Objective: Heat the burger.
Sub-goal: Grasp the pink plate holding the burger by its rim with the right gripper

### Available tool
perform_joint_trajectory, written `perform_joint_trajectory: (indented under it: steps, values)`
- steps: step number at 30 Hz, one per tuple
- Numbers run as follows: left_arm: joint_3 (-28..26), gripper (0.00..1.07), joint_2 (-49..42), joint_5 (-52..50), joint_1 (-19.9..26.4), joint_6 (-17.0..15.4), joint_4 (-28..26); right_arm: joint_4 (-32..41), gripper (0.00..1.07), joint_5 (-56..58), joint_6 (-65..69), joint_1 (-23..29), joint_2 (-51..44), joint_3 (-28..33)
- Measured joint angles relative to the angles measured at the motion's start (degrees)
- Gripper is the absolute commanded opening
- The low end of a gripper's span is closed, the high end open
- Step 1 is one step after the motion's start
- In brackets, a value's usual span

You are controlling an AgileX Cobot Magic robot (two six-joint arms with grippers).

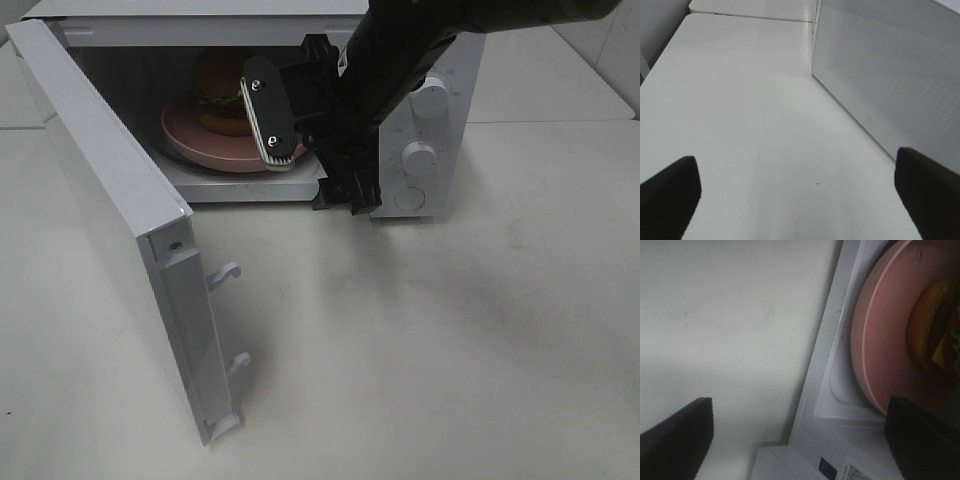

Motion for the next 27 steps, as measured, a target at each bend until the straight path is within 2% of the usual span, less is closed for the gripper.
perform_joint_trajectory:
  steps: [13,23,27]
  values:
    - [0.0,0.98,0.0,0.0,0.0,0.0,0.0,-0.06,0.87,-1.43,0.23,0.0,8.48,-7.39]
    - [0.0,0.98,0.0,0.0,0.0,0.0,0.0,-0.06,0.86,-1.55,2.86,0.0,16.1,-17.13]
    - [0.0,0.98,0.0,0.0,0.0,0.0,0.0,-0.06,0.86,-1.55,2.98,0.0,17.88,-19.31]
